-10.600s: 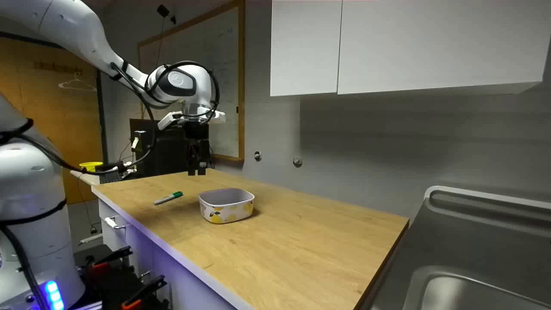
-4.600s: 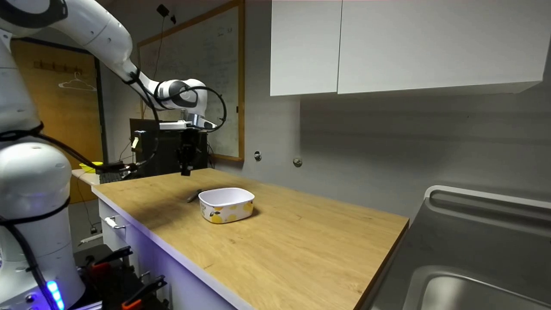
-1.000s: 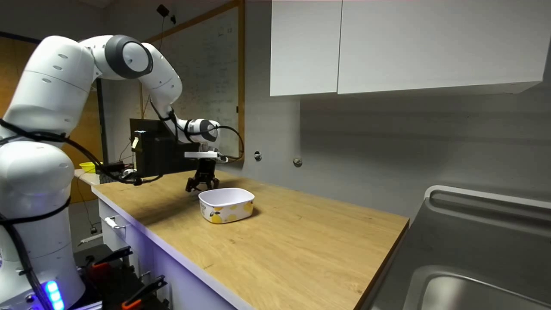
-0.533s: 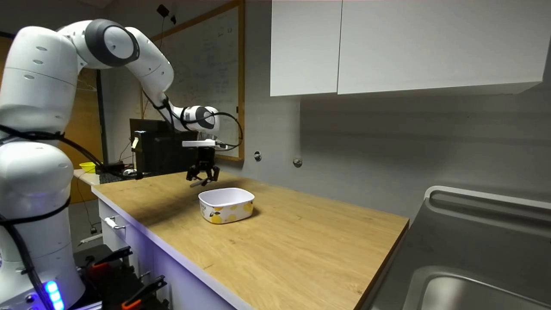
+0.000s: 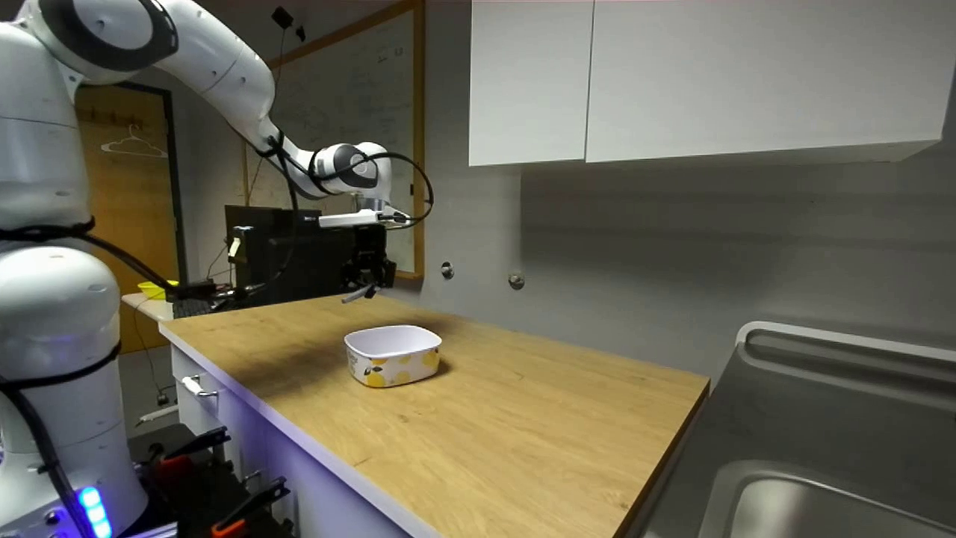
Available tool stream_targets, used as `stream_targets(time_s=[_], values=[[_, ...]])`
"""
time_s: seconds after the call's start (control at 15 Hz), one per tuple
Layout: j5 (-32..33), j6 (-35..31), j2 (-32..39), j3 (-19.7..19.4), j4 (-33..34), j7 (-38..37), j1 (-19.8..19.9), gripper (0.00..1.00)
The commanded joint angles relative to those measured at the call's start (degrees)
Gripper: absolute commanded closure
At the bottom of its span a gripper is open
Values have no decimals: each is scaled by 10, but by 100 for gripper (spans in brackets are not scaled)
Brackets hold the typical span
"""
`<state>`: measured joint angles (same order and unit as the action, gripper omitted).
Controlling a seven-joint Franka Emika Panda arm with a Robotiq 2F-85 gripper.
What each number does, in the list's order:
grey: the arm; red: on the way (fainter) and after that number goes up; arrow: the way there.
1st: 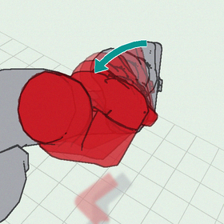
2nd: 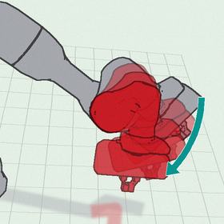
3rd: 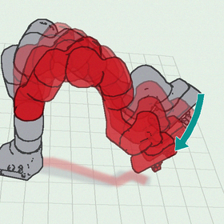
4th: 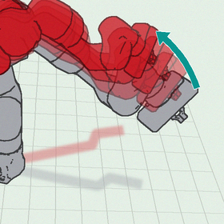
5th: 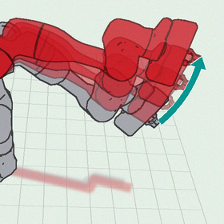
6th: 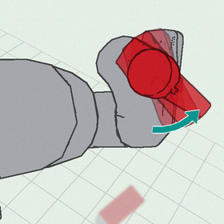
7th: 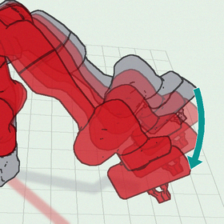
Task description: Pick the marker on the counter and put it in the bowl
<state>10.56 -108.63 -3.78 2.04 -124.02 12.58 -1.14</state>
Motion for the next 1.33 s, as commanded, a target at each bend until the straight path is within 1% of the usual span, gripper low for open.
stream_targets(time_s=[0.0, 0.13, 0.33, 0.73, 0.8, 0.87, 1.0, 1.13, 1.27], values=[[1, -22, -39, -37, -43, 17, 28, 93], [4, -27, -41, -55, -50, 22, 42, 93], [5, -31, -37, -68, -56, 24, 54, 93], [4, -30, -23, -73, -56, 21, 57, 95], [4, -29, -21, -72, -55, 19, 56, 91], [4, -27, -19, -72, -55, 19, 56, 69], [5, -26, -16, -71, -55, 17, 56, 65], [5, -26, -17, -70, -56, 16, 55, 53], [0, -25, -21, -69, -59, 18, 53, 35]])
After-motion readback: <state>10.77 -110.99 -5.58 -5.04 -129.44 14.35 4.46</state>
